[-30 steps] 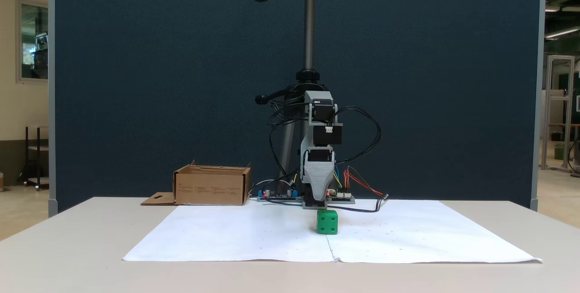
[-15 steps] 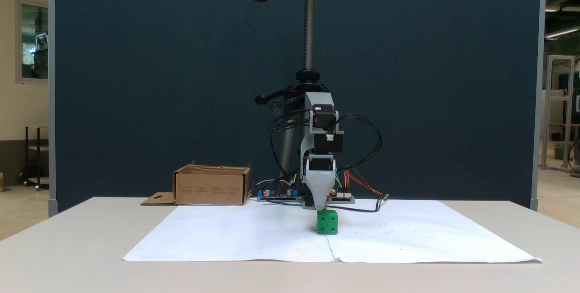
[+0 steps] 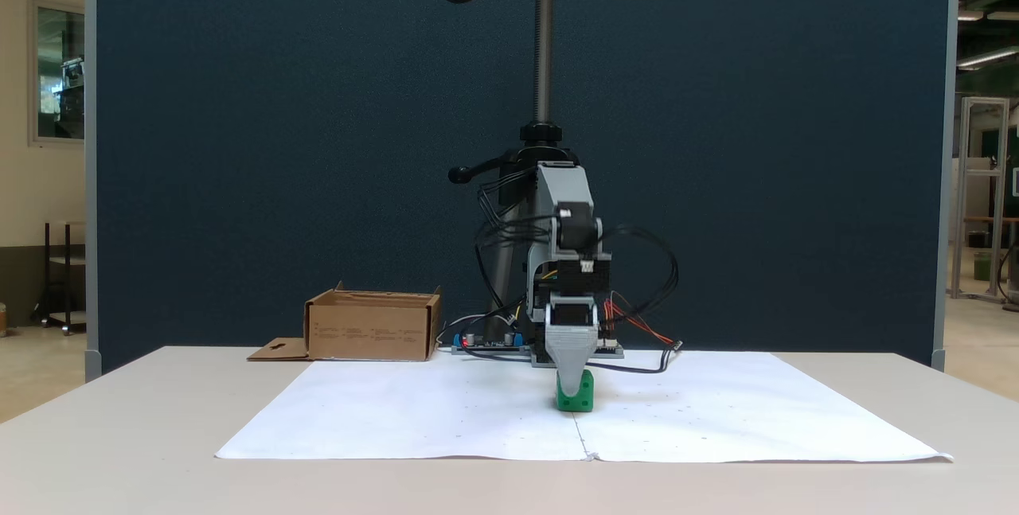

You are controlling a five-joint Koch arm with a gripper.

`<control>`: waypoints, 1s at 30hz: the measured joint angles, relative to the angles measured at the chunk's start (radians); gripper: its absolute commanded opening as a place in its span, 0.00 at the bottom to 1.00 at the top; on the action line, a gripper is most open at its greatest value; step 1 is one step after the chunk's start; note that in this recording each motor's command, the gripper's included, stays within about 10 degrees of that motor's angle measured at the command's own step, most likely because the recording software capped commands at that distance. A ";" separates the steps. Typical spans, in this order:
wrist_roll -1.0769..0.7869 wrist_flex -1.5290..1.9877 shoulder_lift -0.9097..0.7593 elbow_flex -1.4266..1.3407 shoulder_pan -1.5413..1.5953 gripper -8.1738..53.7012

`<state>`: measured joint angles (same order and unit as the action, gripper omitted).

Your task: Grasp a green dice and put it in the bin.

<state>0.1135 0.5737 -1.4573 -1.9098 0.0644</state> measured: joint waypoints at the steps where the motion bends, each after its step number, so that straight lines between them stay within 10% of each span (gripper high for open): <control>1: 0.000 -0.020 0.000 -0.003 0.000 0.85; 30: -0.002 -0.038 0.038 -0.031 -0.008 0.80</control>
<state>0.1120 0.5354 -1.4189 -1.9405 0.0568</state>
